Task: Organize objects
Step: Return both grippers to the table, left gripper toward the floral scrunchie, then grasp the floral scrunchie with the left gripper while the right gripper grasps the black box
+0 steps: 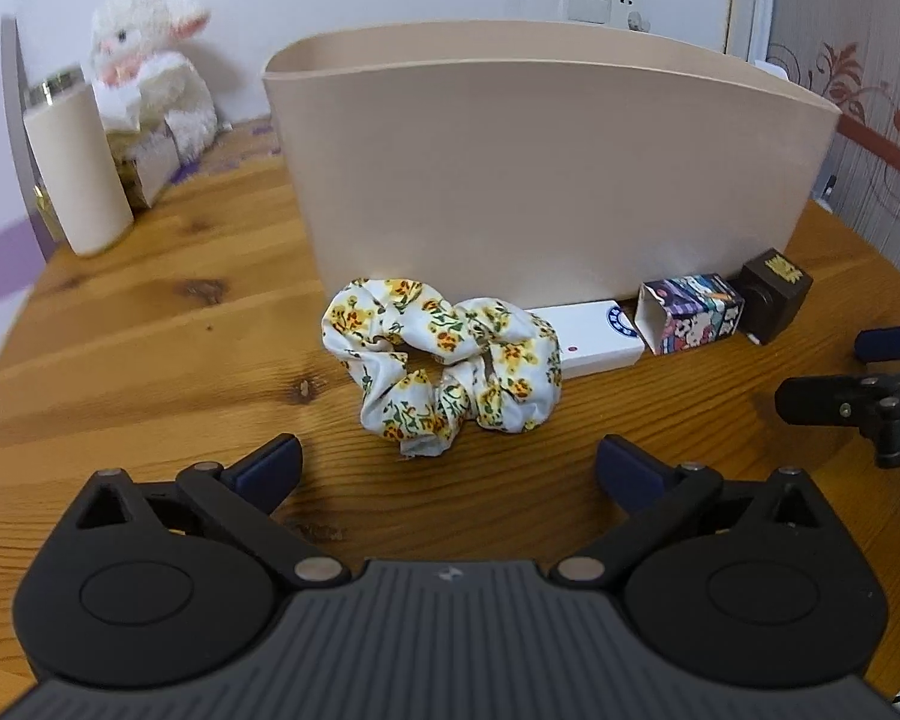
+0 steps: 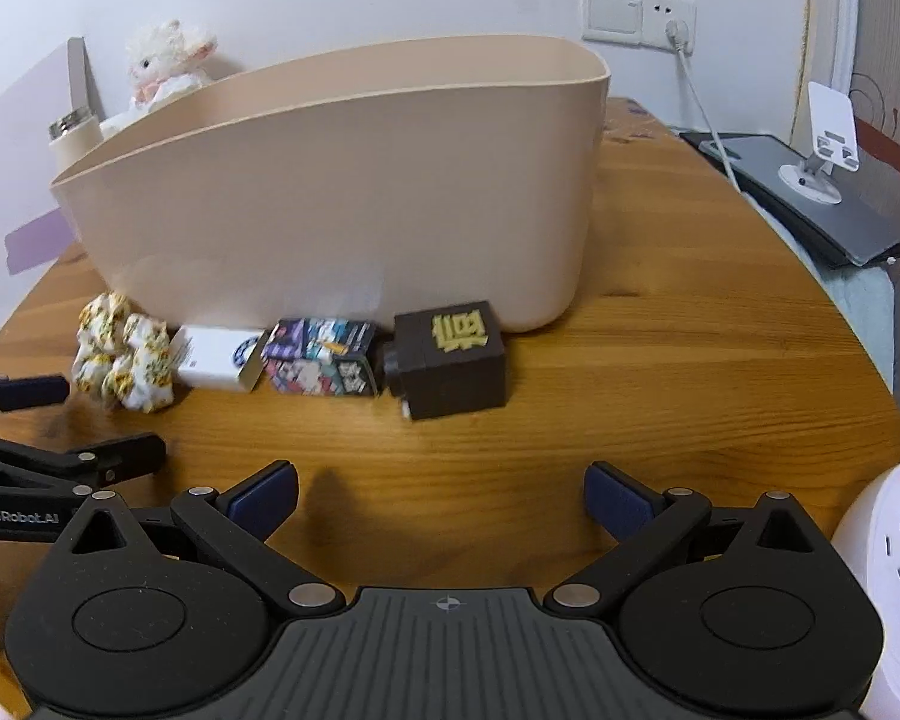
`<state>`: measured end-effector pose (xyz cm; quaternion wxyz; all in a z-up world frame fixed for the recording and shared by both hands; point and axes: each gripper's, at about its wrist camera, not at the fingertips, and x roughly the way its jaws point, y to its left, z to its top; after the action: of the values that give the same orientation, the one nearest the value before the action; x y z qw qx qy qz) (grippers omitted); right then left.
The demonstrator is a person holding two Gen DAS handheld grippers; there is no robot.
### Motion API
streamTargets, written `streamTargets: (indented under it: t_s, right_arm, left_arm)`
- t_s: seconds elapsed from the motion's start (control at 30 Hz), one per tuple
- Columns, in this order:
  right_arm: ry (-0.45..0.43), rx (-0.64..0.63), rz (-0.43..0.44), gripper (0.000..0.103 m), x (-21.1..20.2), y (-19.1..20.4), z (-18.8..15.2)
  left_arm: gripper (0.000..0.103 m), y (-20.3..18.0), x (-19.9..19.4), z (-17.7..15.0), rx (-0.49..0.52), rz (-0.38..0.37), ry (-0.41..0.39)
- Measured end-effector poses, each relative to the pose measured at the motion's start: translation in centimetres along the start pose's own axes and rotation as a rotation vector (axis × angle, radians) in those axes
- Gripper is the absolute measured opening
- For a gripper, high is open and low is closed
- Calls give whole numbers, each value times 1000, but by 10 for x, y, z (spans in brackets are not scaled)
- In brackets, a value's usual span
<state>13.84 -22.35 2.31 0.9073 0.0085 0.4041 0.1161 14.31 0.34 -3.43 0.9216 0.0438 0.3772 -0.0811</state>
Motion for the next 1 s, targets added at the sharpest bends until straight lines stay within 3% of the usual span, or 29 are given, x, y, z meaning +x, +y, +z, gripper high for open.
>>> streamTargets:
  t_s: [0.47,0.6,0.63,0.7,0.77,0.8,0.83,0.87,0.93,1.0]
  right_arm:
    - [-3,-64,-58,103,26,0,19]
    - [-44,-56,-50,103,30,-3,19]
    - [-52,-65,-59,97,31,-2,19]
    - [-70,-77,-68,92,31,-2,19]
    - [-73,-82,-50,85,31,-2,20]
    - [-79,-88,-42,75,30,0,20]
    - [-87,-95,-34,63,29,1,20]
    - [-93,-102,-28,58,27,2,20]
    - [-94,-108,-21,42,26,6,20]
    - [-92,-104,-21,42,24,7,19]
  left_arm:
    - [103,16,19,21,-19,6,33]
    - [103,21,19,22,-20,-12,31]
    - [101,21,18,21,-18,-14,26]
    - [90,21,15,19,-1,-13,0]
    - [68,23,11,19,-2,-28,-12]
    - [60,24,9,20,-1,-29,-14]
    - [46,24,8,21,-2,-29,-16]
    - [36,26,8,21,-5,-31,-16]
    - [24,28,6,21,-14,-36,-14]
    - [20,30,4,20,-20,-47,-12]
